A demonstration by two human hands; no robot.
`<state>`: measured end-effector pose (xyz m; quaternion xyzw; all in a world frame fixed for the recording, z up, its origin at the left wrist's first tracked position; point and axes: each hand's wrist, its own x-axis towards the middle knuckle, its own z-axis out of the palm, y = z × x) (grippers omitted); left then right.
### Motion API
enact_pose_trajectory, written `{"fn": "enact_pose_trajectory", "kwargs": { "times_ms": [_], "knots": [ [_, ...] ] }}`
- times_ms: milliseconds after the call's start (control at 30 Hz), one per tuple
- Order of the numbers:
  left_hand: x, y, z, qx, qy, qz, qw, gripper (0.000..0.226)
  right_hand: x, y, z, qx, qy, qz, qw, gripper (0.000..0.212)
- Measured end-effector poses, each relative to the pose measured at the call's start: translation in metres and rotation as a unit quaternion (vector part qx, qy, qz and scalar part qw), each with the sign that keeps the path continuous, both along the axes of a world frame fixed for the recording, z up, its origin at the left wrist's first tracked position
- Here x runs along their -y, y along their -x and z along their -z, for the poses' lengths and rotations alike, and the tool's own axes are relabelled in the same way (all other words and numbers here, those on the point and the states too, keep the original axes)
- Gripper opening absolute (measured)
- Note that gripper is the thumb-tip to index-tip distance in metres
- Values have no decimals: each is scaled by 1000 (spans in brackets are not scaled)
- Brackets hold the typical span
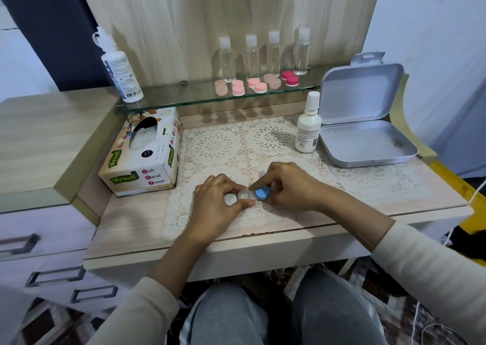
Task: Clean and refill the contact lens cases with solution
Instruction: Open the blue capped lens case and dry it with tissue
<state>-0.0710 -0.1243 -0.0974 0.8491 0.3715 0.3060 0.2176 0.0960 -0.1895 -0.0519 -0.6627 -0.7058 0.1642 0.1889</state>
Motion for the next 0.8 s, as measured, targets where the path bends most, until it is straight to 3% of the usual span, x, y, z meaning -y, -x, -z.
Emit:
{"fn": "enact_pose_trajectory", "kwargs": {
  "times_ms": [200,467,633,800],
  "knots": [
    [1,0,-1,6,1,-1,1000,28,0,2,8,-13,-21,53,998,29],
    [2,0,-1,12,-5,2,1000,32,2,-1,0,-13,-2,4,1000,35],
    [4,0,-4,7,6,3,1000,58,2,4,7,5,-36,54,998,29],
    [3,0,-2,2,0,0,1000,35,0,1,4,4,-14,11,1000,26]
  ]
}}
